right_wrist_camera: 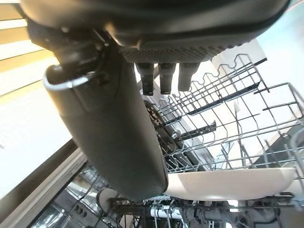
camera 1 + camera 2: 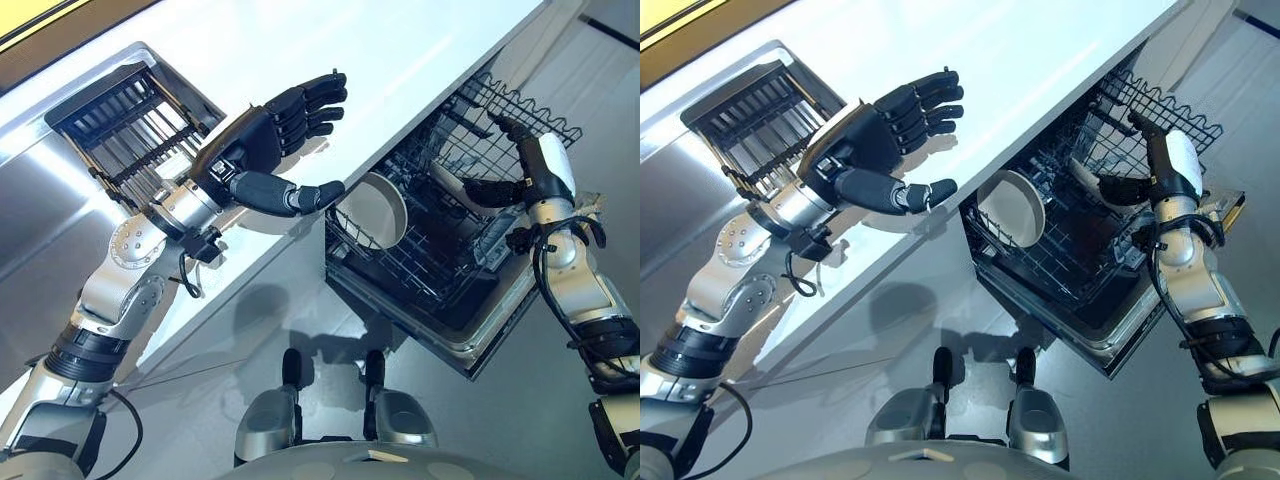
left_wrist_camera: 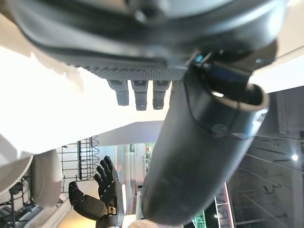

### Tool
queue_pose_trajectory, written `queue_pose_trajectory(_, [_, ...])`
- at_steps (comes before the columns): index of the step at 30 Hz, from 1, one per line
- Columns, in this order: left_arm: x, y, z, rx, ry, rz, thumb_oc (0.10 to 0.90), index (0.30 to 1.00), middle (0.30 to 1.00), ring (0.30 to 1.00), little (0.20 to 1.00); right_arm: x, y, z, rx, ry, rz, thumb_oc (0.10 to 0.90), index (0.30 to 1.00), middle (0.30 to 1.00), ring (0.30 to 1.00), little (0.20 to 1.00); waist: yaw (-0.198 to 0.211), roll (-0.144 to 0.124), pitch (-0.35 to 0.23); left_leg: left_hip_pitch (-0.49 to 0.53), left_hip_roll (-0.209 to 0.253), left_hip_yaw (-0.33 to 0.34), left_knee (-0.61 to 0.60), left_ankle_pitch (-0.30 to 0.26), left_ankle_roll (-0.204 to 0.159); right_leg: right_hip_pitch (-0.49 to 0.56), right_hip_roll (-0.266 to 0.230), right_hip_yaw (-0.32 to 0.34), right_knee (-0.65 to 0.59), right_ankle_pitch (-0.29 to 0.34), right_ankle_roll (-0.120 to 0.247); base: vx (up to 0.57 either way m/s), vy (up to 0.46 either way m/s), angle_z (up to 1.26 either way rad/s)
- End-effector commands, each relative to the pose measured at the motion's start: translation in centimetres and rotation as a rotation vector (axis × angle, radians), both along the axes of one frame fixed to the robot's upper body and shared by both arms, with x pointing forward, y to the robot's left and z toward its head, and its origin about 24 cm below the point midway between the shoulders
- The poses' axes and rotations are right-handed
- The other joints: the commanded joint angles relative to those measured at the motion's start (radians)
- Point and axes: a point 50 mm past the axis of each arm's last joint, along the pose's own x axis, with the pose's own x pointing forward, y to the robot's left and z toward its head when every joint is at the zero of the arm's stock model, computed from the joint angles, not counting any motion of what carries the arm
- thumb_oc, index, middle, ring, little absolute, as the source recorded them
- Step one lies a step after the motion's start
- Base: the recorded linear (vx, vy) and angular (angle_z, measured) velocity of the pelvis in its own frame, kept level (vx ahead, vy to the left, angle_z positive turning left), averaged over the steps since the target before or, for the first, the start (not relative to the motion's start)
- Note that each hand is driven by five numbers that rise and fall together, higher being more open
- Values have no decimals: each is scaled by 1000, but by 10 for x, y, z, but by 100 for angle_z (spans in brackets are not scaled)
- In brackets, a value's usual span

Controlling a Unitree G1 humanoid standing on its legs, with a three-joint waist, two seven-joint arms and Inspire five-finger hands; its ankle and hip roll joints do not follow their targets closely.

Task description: Pick up plates and place into dishwasher.

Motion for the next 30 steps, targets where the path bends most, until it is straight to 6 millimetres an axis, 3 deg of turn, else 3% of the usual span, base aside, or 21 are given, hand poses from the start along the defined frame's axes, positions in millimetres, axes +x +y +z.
queue_pose_trajectory(1, [-17,0,20,-109,-183,-19,800,900,900,900,900,-8,6,25,-69,-149,65,800,900,900,900,900,-25,-9,-190,4,-29,24,3,-55,32,-7,57,8,139,-85,9,6,36,-13])
queue_pose_trajectory(7, [-17,3,16,-129,-187,1,800,900,900,900,900,-22,-5,12,-60,-105,22,800,900,900,900,900,-45,-15,-205,15,-25,40,5,-64,33,-6,62,24,144,-89,12,5,29,-9])
queue_pose_trajectory(8, [-17,3,16,-133,-186,0,800,900,900,900,900,-23,-7,9,-61,-88,7,753,860,860,860,853,-46,-16,-206,17,-24,43,6,-66,34,-6,62,26,145,-90,12,5,21,-16])
queue_pose_trajectory(9, [-18,3,16,-145,-182,-10,800,900,900,900,900,-25,-14,2,-59,-53,-33,402,559,559,559,502,-48,-17,-207,20,-24,44,8,-70,35,-7,63,29,148,-91,12,2,18,-23])
queue_pose_trajectory(10, [-19,3,16,-160,-176,-26,800,900,900,900,900,-26,-21,-4,-53,-19,-65,100,300,300,300,200,-47,-19,-207,22,-24,45,11,-74,37,-7,64,33,150,-92,11,0,15,-21])
queue_pose_trajectory(14, [-23,-3,17,-240,-161,-97,800,900,900,900,900,-27,-40,-25,-28,85,-160,100,300,300,300,200,-39,-24,-207,28,-23,46,29,-86,40,-2,64,38,156,-95,5,6,3,-9])
queue_pose_trajectory(19, [-29,-17,18,-361,-130,-263,800,900,900,900,900,-25,-47,-43,20,193,-217,100,300,300,300,200,-26,-31,-201,12,-23,42,77,-104,41,1,59,34,165,-95,-6,-5,-4,-3])
queue_pose_trajectory(25, [-35,-32,24,-481,-138,-391,800,900,900,900,900,-15,-39,-58,37,288,-194,100,300,300,300,200,-12,-32,-200,13,-27,29,78,-106,45,5,58,25,167,-96,-10,0,0,0])
queue_pose_trajectory(30, [-34,-32,27,-502,-193,-308,800,900,900,900,900,-2,-26,-64,34,340,-171,100,300,300,300,200,3,-32,-192,3,-29,29,123,-132,47,0,57,15,204,-127,-20,0,0,0])
